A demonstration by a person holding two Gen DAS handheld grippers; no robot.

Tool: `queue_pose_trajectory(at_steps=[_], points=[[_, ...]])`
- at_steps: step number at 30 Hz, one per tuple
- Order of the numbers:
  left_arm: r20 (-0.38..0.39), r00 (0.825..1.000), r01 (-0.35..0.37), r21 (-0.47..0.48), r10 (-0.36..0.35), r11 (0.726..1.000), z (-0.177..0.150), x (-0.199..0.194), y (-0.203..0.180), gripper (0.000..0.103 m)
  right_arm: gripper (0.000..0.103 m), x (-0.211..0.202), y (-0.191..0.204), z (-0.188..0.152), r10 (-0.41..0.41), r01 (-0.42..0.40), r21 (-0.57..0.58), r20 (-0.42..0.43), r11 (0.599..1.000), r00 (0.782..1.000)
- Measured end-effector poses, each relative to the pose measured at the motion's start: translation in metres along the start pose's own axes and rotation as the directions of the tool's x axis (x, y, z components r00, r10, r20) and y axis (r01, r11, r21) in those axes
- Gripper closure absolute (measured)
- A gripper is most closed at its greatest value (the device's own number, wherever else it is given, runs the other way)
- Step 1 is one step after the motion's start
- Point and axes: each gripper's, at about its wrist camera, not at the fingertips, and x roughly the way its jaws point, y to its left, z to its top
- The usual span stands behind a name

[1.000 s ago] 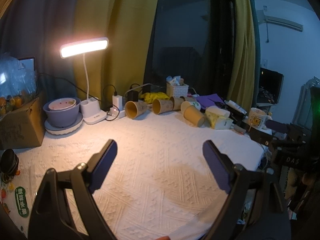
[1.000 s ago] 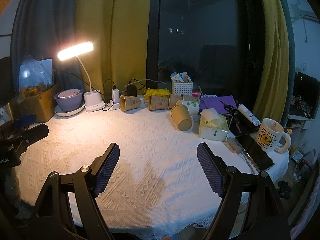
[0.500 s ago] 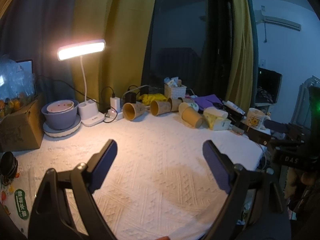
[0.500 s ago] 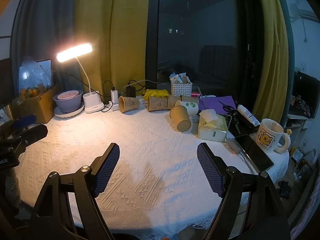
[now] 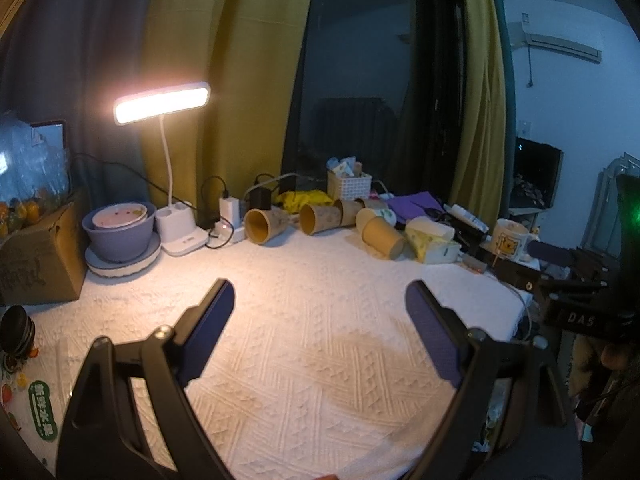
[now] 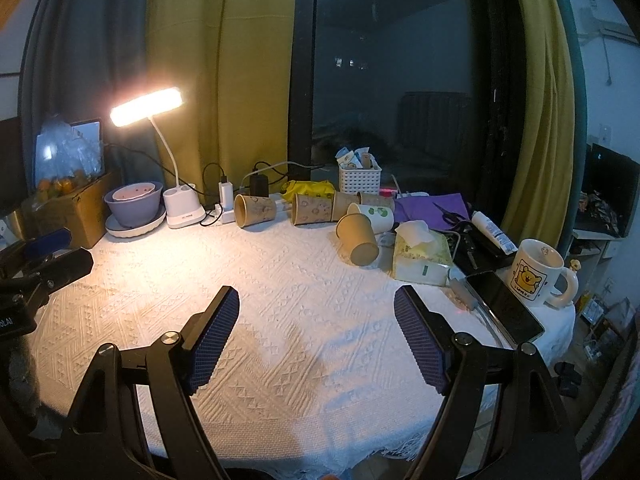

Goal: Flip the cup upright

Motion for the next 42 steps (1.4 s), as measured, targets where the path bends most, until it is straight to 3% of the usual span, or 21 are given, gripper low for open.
queue_pose_trajectory(at_steps=[19, 27, 37, 42], points=[[-0.009, 1.000, 0.005, -0.006, -0.005, 1.000, 0.001, 0.005, 0.000, 0.015, 0.021, 0.002, -0.002, 0.001, -0.002, 0.002, 0.001, -0.001, 1.000, 1.000], [-0.122, 0.992, 0.032, 0.027, -0.029, 0.999, 0.001, 0.054, -0.018, 0.015, 0.021, 0.028, -0.019, 0.004, -0.007, 0.008, 0.022, -0.034, 1.000, 0.999], [-0.271, 0.960, 0.084, 0.032, -0.072, 0.996, 0.016, 0.139, -0.050, 0.015, 0.021, 0.081, -0.069, 0.012, -0.023, 0.029, 0.064, -0.088, 0.998, 0.996], [-0.357, 0.929, 0.111, 0.006, -0.101, 0.994, 0.023, 0.194, -0.062, 0.015, 0.021, 0.117, -0.103, 0.019, -0.039, 0.049, 0.080, -0.124, 0.996, 0.992]])
